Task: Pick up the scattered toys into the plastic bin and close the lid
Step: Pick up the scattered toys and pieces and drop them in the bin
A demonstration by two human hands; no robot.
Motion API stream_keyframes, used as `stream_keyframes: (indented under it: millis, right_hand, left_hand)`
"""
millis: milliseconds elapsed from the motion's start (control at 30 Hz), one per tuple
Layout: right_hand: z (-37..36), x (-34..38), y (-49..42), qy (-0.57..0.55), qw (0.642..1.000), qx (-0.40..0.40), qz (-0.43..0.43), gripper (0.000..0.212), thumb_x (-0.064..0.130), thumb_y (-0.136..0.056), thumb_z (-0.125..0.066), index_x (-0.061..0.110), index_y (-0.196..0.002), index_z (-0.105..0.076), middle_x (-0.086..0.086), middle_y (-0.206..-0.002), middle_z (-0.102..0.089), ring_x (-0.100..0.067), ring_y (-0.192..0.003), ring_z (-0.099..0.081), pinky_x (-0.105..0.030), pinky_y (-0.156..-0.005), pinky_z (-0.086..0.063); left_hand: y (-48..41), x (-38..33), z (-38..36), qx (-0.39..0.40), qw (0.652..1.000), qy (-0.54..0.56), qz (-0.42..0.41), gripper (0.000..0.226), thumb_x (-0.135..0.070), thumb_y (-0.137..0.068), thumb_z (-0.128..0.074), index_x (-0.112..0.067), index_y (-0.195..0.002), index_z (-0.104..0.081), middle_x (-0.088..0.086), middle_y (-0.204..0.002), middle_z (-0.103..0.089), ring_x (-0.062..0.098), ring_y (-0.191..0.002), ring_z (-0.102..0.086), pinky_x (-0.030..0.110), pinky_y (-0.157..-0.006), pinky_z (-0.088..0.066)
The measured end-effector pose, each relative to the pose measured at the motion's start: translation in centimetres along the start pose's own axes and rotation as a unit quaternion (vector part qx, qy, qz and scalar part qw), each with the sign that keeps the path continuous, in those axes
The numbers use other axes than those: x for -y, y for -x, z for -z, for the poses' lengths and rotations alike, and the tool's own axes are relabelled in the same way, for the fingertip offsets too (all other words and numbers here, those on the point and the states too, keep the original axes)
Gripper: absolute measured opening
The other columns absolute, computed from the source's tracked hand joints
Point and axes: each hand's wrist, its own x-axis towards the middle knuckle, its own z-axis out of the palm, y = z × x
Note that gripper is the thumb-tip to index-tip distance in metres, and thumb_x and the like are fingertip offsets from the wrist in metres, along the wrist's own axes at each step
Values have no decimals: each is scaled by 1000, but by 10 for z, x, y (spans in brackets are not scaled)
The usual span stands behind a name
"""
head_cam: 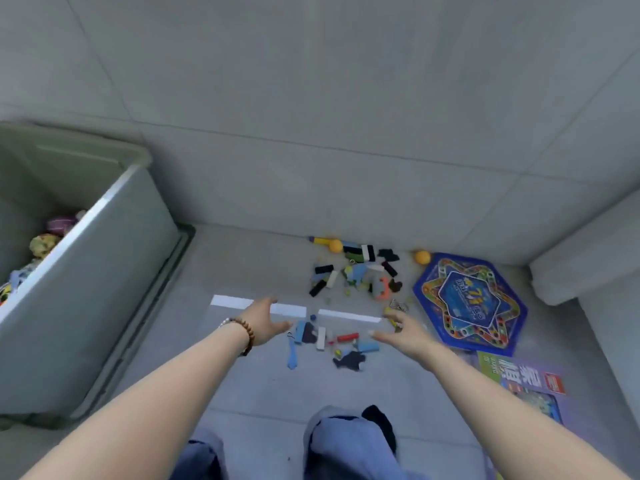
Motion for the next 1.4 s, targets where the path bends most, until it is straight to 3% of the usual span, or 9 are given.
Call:
stream_keyframes:
  millis: [67,200,333,633,800,967,1267,1333,1400]
  right_hand:
    - [-16,-7,-22,9,1000,10,0,64,38,-74,-76,20,-128,-50,-6,-142,-41,-23,-128,-41,-36,-105,-38]
    - [-53,-1,-67,16,998,46,30,59,27,-76,-76,17,-129,-49,-4,-138,-45,-20,-127,-42,-26,-94,-38]
    - [-86,-2,-99,66,993,66,68,61,31,-73,-78,21,-127,-51,2,-137,-43,-16,-128,-42,-27,-102,-36]
    - [-116,-32,-127,183,969,36,161,74,37,-64,-81,26,-130,-48,5,-132,-37,-14,-122,-37,-25,-101,-37]
    - [-123,-43,-127,155,968,10,196,62,31,-66,-78,26,-124,-56,5,-125,-39,-13,-116,-39,-17,-94,-35]
    - [-123,-47,-131,101,978,-24,181,60,27,-72,-78,23,-127,-54,7,-111,-44,-12,-104,-50,-23,-90,-46]
    - [-107,-49,-143,44,989,-44,135,57,20,-74,-77,19,-127,-54,8,-104,-44,-6,-92,-47,-3,-77,-36]
    - [-103,-48,-143,13,991,-47,123,57,19,-74,-78,18,-127,-55,5,-105,-46,-7,-90,-48,3,-72,-36]
    - [-101,-43,-142,-42,991,-59,109,57,17,-73,-79,16,-125,-56,2,-106,-48,-7,-87,-49,2,-70,-38]
  left_hand:
    - [-17,4,1,12,999,-37,-7,71,-45,-89,-55,-16,-146,-24,5,-151,-30,23,-134,-39,34,-109,-34]
    - [-52,14,2,12,998,-56,-34,65,-42,-89,-57,-21,-144,-29,2,-147,-36,21,-127,-46,33,-105,-40]
    - [-84,24,-19,19,996,-65,-62,65,-41,-88,-58,-26,-144,-29,-1,-147,-35,19,-126,-47,33,-104,-41]
    - [-138,27,-83,12,986,-81,-148,70,-40,-83,-65,-35,-143,-29,-5,-149,-30,16,-134,-32,31,-110,-33]
    - [-151,21,-97,17,980,-70,-184,60,-36,-82,-67,-31,-136,-43,-7,-140,-38,12,-127,-39,25,-107,-34]
    - [-158,15,-105,1,980,-46,-194,38,-28,-81,-69,-24,-117,-59,-4,-122,-48,11,-106,-52,22,-94,-45]
    - [-168,9,-108,1,971,-131,-202,25,-19,-88,-60,-16,-113,-60,2,-118,-52,20,-103,-54,20,-85,-41]
    - [-168,9,-109,-25,986,-54,-152,20,-15,-89,-58,-17,-109,-61,2,-112,-56,18,-99,-56,18,-83,-42]
    - [-168,7,-109,-59,987,133,-65,13,-9,-91,-54,-16,-100,-59,4,-107,-61,17,-93,-57,17,-79,-46]
